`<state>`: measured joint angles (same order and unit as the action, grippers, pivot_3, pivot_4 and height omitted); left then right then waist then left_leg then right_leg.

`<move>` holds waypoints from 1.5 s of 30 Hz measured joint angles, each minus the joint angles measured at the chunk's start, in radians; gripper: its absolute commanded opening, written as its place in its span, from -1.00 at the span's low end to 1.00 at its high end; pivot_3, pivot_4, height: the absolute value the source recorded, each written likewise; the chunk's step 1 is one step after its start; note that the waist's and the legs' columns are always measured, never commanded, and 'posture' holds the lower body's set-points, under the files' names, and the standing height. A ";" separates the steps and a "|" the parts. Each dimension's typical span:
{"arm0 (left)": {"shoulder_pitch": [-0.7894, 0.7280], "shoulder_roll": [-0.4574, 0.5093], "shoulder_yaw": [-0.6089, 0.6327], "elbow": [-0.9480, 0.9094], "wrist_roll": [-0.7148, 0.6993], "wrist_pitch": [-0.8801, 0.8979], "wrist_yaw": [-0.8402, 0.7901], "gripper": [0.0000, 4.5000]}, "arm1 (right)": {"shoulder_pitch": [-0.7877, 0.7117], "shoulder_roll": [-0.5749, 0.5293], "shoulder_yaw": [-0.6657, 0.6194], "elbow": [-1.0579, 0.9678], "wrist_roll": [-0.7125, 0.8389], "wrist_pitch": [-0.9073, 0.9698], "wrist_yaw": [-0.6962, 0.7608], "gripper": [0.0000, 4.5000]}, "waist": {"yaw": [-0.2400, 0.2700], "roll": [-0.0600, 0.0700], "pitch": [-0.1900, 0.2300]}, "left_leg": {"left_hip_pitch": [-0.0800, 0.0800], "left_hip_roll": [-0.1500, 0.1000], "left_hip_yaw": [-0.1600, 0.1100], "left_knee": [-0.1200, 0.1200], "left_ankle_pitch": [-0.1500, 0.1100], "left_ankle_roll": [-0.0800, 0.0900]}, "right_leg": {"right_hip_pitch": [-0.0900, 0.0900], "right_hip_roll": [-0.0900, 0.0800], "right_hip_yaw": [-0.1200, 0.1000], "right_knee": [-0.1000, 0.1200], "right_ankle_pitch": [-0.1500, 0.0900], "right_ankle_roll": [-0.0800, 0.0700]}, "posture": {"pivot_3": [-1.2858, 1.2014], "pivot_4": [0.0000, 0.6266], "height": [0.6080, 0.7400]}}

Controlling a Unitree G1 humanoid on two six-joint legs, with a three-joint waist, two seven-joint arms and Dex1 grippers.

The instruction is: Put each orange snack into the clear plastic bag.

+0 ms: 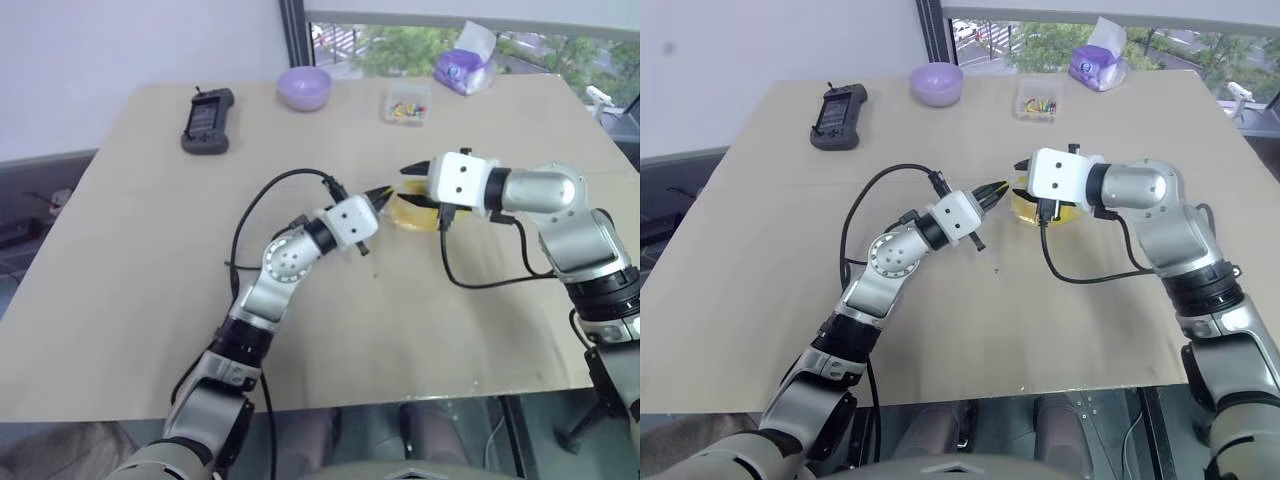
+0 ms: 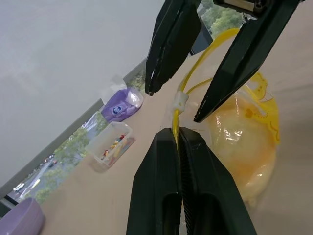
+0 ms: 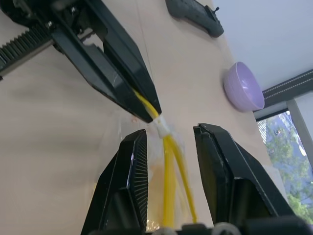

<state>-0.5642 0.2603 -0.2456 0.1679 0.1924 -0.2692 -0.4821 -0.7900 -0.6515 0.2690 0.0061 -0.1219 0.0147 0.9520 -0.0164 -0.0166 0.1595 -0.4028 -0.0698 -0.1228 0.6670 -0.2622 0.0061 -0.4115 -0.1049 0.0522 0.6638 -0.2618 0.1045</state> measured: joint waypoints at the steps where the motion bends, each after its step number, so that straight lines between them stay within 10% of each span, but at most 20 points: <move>1: 0.000 -0.001 0.000 0.000 0.000 0.001 0.000 -1.00 | 0.000 0.004 0.000 0.001 -0.001 -0.002 0.000 -0.62 | -0.001 0.000 0.000 | 0.000 0.000 0.000 0.000 0.000 0.000 | 0.000 0.000 0.000 0.000 0.000 0.000 | 0.03 -0.52 1.00; 3: 0.000 -0.002 0.001 -0.001 0.000 0.001 0.002 -1.00 | 0.000 0.007 0.004 0.004 -0.007 -0.006 0.003 -0.99 | 0.000 0.000 0.000 | 0.000 0.000 0.000 0.000 0.000 0.000 | 0.000 0.000 0.000 0.000 0.000 0.000 | 0.03 -0.52 1.00; 45: -0.064 0.027 -0.027 0.058 0.171 0.117 0.185 -1.00 | 0.006 -0.078 0.005 0.026 -0.030 0.047 -0.041 -0.99 | 0.001 0.000 0.000 | 0.000 -0.002 0.000 0.000 0.000 0.000 | 0.000 0.000 0.000 0.000 0.000 0.000 | 0.03 -0.52 1.00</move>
<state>-0.6286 0.2869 -0.2721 0.2261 0.3638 -0.1518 -0.2969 -0.7840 -0.7299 0.2743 0.0324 -0.1522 0.0616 0.9109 -0.0152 -0.0166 0.1595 -0.4028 -0.0723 -0.1229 0.6669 -0.2622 0.0062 -0.4115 -0.1050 0.0523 0.6639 -0.2618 0.1045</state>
